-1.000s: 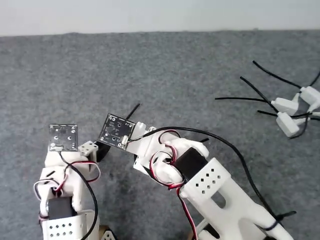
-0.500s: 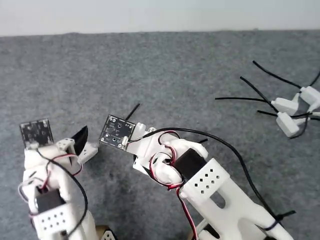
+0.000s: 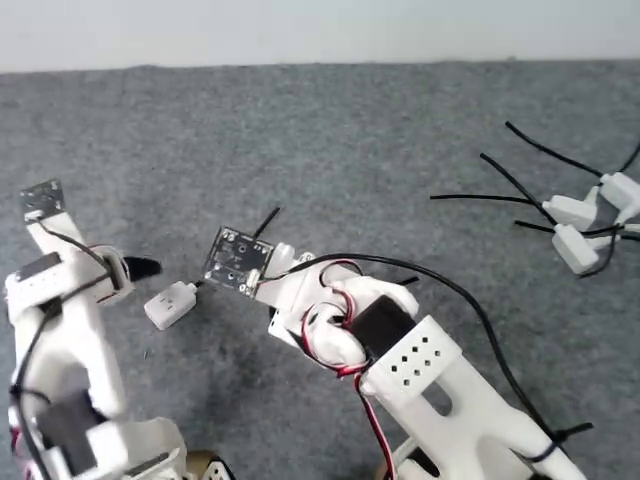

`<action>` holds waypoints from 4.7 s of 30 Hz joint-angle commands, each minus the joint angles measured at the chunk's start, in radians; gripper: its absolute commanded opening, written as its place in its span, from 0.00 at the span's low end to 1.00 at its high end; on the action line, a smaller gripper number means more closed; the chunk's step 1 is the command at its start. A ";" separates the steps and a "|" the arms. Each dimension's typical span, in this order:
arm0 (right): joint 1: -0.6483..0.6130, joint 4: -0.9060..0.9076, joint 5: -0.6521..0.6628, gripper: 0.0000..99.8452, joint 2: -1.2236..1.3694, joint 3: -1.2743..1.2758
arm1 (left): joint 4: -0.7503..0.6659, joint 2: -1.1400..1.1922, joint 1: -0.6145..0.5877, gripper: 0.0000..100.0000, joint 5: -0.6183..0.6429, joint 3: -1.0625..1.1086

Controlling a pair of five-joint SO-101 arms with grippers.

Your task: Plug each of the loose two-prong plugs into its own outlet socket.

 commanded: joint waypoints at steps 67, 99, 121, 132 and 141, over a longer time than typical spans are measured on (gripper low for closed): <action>0.053 -0.168 0.017 0.01 -0.033 0.084 | 0.466 0.600 0.206 0.41 -1.286 -0.688; 0.051 -0.171 0.017 0.01 -0.033 0.086 | 0.459 0.519 0.373 0.01 -1.160 -0.682; 0.194 -0.124 0.017 0.01 -0.154 0.046 | 0.485 0.516 0.824 0.01 -0.959 -0.840; 0.189 -0.122 0.015 0.01 -0.179 0.058 | 0.486 0.516 0.824 0.28 -0.790 -0.846; 0.189 -0.122 0.008 0.01 -0.179 0.061 | 0.551 0.505 0.786 0.54 -0.776 -0.894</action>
